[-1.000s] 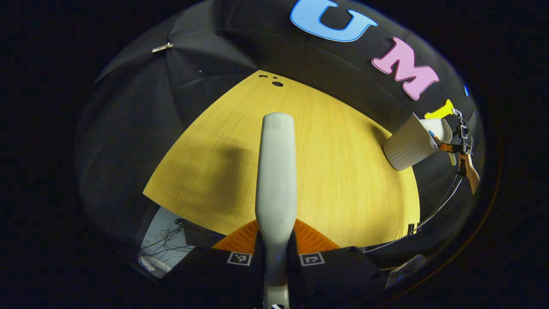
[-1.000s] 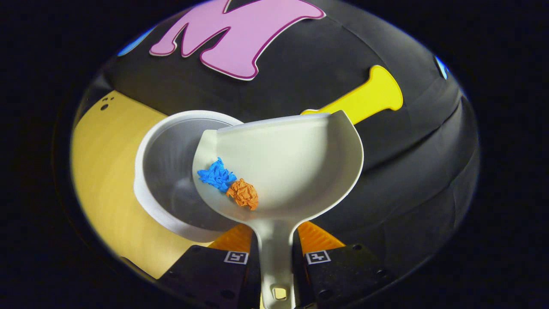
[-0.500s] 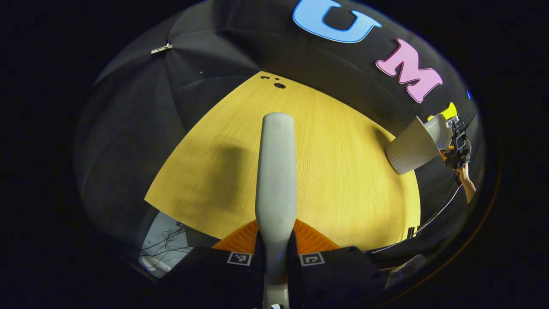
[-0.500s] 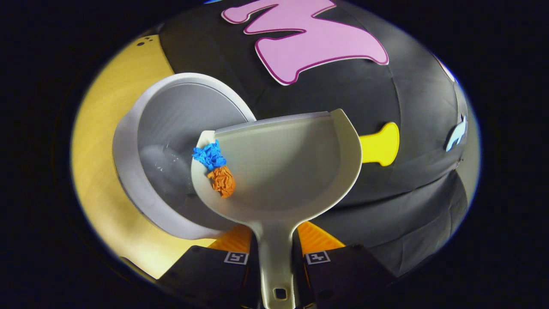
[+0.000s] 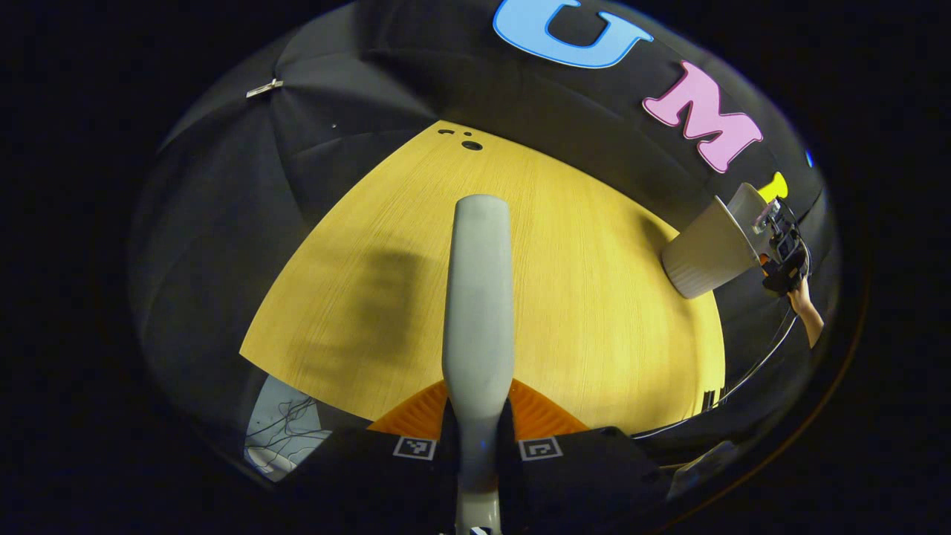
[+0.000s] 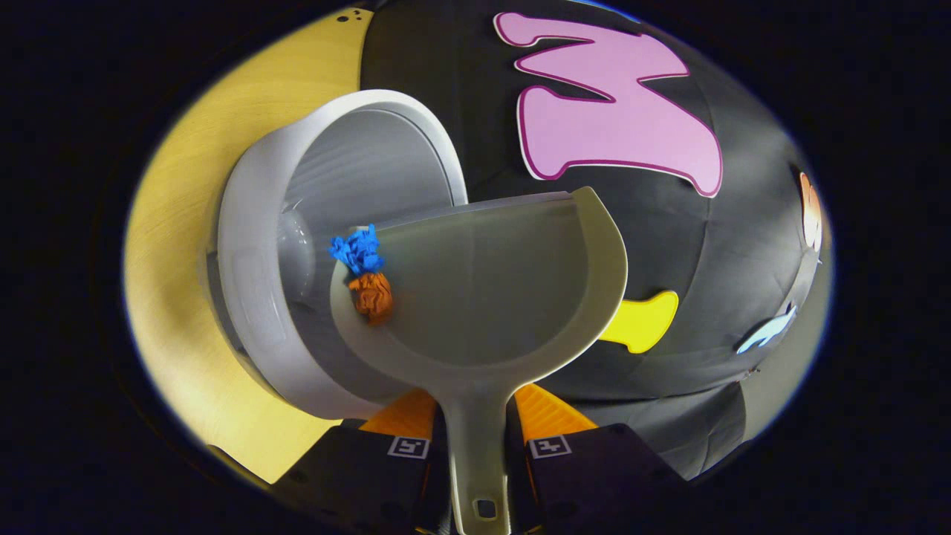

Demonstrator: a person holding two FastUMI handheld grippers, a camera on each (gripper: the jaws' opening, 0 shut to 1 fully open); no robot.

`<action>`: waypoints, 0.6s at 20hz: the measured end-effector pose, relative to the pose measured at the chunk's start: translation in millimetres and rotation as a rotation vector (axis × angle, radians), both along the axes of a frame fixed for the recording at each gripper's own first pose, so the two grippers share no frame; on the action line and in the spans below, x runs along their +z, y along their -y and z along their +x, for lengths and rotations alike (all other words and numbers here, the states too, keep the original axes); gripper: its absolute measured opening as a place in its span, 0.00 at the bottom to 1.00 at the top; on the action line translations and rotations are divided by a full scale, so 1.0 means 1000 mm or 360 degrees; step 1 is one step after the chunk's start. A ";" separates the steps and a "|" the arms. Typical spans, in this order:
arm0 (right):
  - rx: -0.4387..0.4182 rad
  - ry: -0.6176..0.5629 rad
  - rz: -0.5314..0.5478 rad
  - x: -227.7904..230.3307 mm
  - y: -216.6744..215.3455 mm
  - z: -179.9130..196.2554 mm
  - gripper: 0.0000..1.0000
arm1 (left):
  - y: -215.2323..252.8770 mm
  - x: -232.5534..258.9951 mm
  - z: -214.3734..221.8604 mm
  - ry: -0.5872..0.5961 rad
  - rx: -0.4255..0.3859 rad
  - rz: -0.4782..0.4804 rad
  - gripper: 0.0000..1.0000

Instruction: Pick up the small broom and dustpan from the desktop, sweep the trash into the dustpan with the broom, and then empty the trash into the garbage bin.

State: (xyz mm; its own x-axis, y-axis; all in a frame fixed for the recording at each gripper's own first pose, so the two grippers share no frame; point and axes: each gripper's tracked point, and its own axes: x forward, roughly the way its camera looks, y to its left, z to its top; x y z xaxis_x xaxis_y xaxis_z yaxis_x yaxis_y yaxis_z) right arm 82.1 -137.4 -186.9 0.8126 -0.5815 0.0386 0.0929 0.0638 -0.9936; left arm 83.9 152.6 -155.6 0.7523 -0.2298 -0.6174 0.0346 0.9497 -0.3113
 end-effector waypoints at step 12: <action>-0.0031 0.0030 0.0253 0.008 0.008 -0.010 0.34 | 0.002 0.009 0.000 0.0035 0.0012 0.0029 0.26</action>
